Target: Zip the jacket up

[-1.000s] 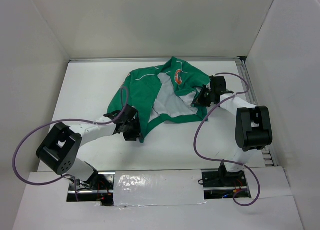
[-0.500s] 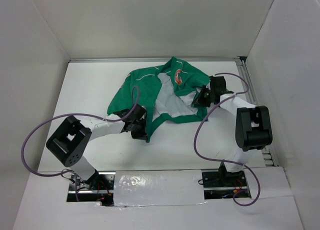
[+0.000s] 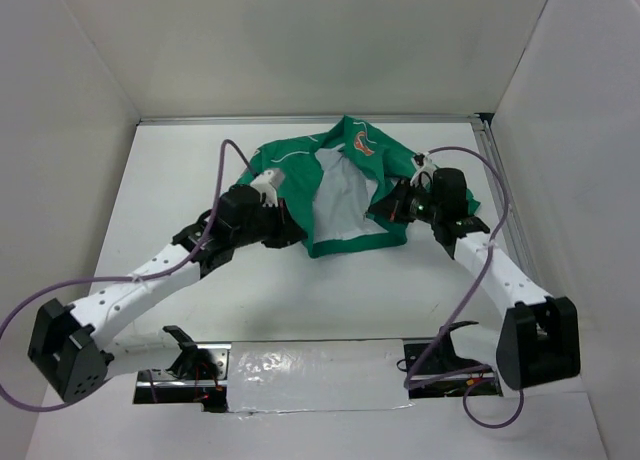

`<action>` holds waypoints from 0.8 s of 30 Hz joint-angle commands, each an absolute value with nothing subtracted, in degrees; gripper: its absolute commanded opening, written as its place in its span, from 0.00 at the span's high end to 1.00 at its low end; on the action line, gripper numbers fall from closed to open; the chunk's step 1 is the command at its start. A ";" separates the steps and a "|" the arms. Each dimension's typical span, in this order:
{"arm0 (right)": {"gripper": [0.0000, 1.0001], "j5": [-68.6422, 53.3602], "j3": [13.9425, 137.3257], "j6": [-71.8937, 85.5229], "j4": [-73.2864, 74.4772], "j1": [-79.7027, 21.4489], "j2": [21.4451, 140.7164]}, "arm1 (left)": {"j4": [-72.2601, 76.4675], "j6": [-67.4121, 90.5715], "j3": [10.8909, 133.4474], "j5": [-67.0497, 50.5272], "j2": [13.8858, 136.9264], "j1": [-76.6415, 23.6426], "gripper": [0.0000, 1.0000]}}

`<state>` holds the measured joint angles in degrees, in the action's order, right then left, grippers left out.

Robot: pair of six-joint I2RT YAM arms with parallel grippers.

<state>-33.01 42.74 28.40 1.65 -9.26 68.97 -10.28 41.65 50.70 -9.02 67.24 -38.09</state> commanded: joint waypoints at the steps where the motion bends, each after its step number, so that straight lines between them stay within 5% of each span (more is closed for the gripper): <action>1: 1.00 -42.77 40.08 28.74 -6.59 -11.16 64.61 | -1.33 38.85 52.99 -13.79 64.86 -38.58 1.00; 12: 1.00 -59.58 39.46 31.11 -10.71 -14.06 64.42 | 14.59 33.22 54.23 -27.33 72.68 -38.76 1.00; 24: 1.00 -59.24 37.62 34.97 -14.23 -15.73 65.39 | 14.51 45.59 55.20 -18.73 75.59 -38.85 1.00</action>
